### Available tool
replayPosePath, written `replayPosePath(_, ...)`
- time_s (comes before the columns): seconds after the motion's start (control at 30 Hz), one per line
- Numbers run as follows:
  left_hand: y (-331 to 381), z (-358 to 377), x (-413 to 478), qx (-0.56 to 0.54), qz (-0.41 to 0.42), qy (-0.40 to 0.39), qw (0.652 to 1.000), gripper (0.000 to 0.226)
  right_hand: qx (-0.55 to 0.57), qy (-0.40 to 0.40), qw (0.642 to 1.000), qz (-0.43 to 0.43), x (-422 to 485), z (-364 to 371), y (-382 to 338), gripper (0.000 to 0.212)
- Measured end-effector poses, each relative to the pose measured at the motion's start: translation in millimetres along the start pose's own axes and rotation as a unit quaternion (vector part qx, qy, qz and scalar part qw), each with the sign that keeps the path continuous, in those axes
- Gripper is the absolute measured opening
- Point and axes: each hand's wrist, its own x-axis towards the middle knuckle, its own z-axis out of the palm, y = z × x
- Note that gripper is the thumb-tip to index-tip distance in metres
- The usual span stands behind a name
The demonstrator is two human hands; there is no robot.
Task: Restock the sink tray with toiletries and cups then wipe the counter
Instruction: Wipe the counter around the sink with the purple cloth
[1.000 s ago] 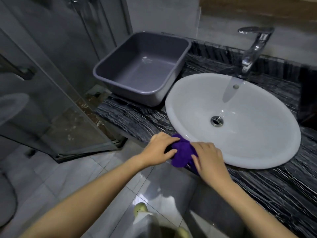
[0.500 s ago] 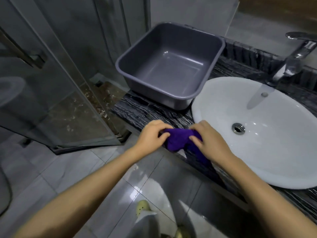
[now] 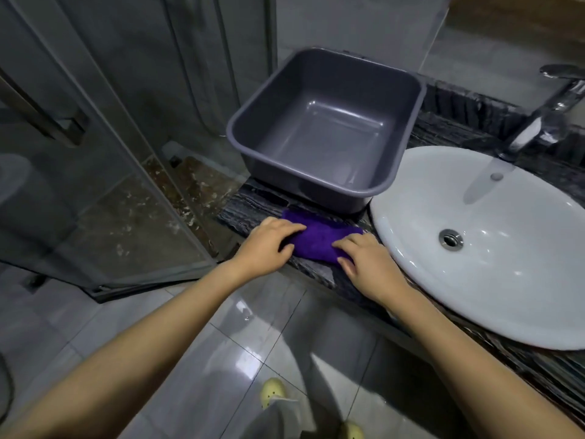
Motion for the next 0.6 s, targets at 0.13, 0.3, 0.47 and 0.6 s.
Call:
replayPosePath(0.13, -2.4, 9.8, 1.0, 0.047, 0.0, -0.011, 0.999, 0.038, 0.003, 0.005, 1.0, 0.007, -2.6, 6.0, -4.1, 0.036)
replayPosePath(0.3, -2.7, 11.1, -4.1, 0.068, -0.01, -0.027, 0.997, 0.038, -0.001, -0.044, 0.999, 0.007, -7.3, 3.9, -4.9, 0.04)
replayPosePath(0.47, 5.1, -13.7, 1.1, 0.02, -0.035, -0.062, 0.997, 0.038, -0.056, -0.245, 0.968, 0.018, 19.1, -34.7, -21.0, 0.051)
replayPosePath(0.6, 19.4, -48.1, 3.2, -0.047, -0.111, -0.149, 0.981, 0.038, -0.125, -0.387, 0.914, -0.009, 44.8, -78.2, -42.5, 0.053)
